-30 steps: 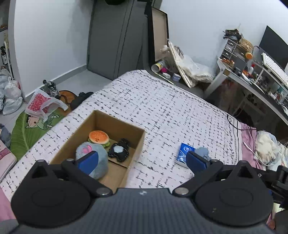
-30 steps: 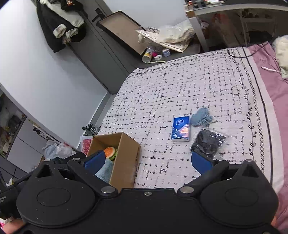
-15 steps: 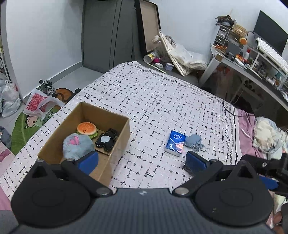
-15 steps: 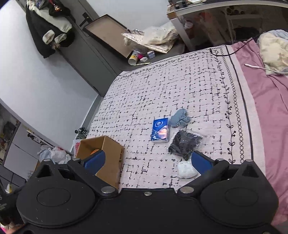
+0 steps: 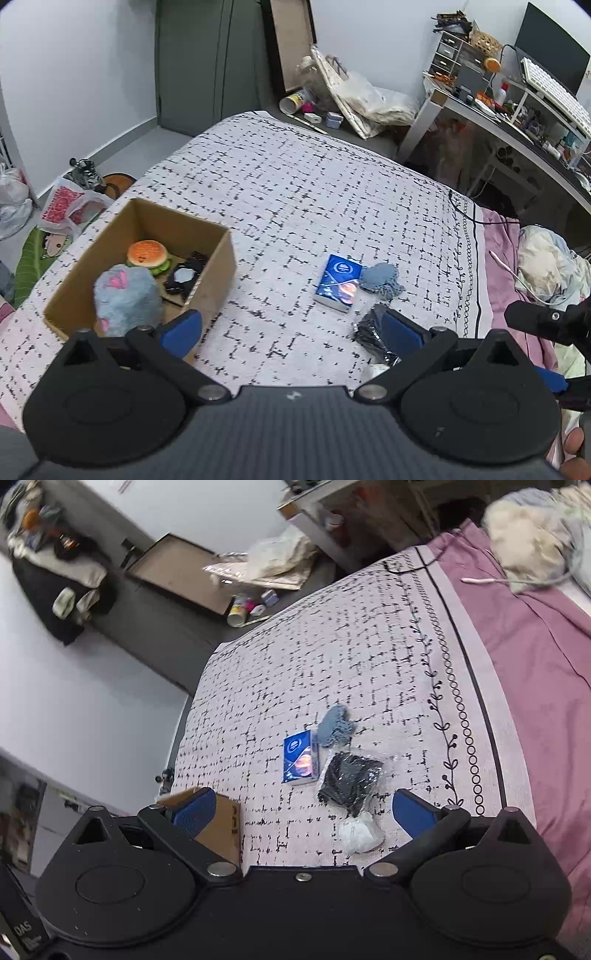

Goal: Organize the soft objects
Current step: 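Move the left tool to the white bagged item while the right tool moves to the black bag, then grasp the clear bag with white fluff with the left tool while the right tool grasps the black bag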

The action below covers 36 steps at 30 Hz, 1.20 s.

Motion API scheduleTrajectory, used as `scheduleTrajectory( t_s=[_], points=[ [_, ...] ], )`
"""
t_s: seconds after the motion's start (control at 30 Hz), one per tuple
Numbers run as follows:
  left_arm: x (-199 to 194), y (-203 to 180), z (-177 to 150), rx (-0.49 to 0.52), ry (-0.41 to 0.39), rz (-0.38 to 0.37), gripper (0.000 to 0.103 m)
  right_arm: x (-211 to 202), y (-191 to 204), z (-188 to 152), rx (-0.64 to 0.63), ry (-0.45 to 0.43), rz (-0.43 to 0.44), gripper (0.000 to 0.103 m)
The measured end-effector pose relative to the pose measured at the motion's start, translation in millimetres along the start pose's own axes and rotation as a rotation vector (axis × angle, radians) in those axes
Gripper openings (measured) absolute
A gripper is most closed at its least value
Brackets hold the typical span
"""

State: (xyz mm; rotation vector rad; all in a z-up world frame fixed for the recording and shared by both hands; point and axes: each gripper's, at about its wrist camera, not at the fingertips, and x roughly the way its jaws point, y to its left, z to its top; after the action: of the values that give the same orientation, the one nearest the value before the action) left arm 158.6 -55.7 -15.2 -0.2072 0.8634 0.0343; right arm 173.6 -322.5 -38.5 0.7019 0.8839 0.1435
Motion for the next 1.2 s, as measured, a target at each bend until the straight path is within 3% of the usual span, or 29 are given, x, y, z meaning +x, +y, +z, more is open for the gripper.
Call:
scheduleTrajectory(
  t_s=[0.2, 0.33, 0.57, 0.83, 1.13, 1.2],
  points=[
    [20.1, -19.7, -2.8, 0.03, 0.018, -0.046, 0.102, 7.7, -25.9, 4.3, 0.13, 0.027, 0.019, 0.101],
    [36.1, -29.1, -6.5, 0.029, 0.039, -0.086, 0.099, 25.5, -44.0, 2.2, 0.228, 0.078, 0.023, 0.086],
    [65.2, -35.6, -9.1, 0.003, 0.081, -0.133, 0.097, 46.6, -58.9, -0.5, 0.339, 0.11, -0.005, 0.081],
    [96.4, -37.7, -20.7, -0.032, 0.162, -0.179, 0.092, 71.1, -74.0, 2.5, 0.434, 0.124, -0.007, 0.061],
    [121.7, -50.9, -50.1, -0.032, 0.27, -0.226, 0.086, 76.5, -77.4, 9.7, 0.436, 0.107, -0.01, 0.058],
    [127.9, -53.2, -55.8, -0.039, 0.29, -0.233, 0.08, 79.7, -77.0, 9.6, 0.423, 0.112, -0.011, 0.055]
  ],
)
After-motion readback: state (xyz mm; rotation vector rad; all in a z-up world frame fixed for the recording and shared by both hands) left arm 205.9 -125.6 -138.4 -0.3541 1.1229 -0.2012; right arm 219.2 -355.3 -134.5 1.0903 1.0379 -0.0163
